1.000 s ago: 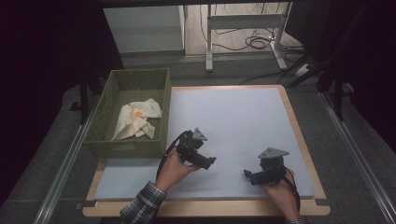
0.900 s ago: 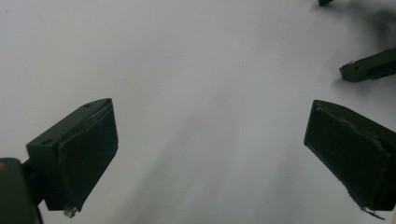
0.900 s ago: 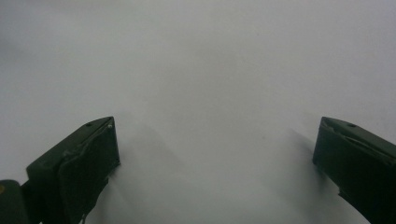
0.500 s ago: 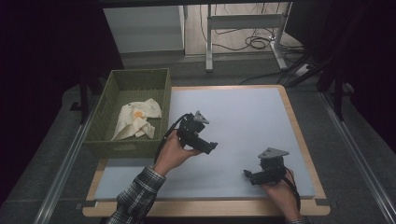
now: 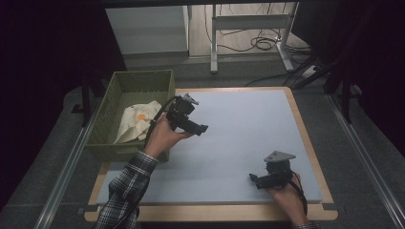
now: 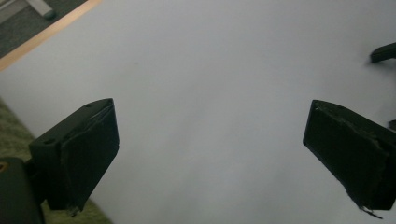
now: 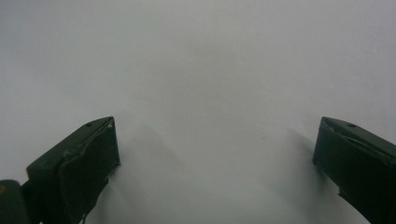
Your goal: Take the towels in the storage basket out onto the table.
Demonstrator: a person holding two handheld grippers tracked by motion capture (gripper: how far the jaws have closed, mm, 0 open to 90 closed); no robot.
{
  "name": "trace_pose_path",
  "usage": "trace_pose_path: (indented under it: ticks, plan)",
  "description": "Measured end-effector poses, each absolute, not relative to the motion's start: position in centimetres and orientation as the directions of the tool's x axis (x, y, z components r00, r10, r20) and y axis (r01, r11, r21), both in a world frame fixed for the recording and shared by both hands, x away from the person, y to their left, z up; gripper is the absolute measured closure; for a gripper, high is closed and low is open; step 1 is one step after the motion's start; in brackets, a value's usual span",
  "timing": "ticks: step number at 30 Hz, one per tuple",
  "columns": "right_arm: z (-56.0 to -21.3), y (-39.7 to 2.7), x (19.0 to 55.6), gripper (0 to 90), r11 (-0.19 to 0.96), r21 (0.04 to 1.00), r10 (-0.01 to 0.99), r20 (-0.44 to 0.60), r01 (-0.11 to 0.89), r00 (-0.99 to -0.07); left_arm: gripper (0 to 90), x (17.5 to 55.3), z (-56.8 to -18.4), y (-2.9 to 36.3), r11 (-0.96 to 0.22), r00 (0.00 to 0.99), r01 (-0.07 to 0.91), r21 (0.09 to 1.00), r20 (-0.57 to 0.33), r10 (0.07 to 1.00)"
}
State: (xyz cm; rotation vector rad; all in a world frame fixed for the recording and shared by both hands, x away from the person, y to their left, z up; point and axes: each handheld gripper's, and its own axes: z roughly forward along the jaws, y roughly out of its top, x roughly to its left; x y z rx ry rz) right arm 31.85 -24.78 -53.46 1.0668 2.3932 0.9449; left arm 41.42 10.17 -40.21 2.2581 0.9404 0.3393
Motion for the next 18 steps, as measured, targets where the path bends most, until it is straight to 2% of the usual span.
trace_pose_path:
  ticks: [18]
  plan:
    - [-53.5, -24.8, 31.9, 0.4, 0.494, 0.699, 0.755, -0.049, 0.518, -0.654, 4.7, 44.9, -40.0, 19.4, -0.418, 0.545, 0.648, 0.636, -0.004, 0.838]
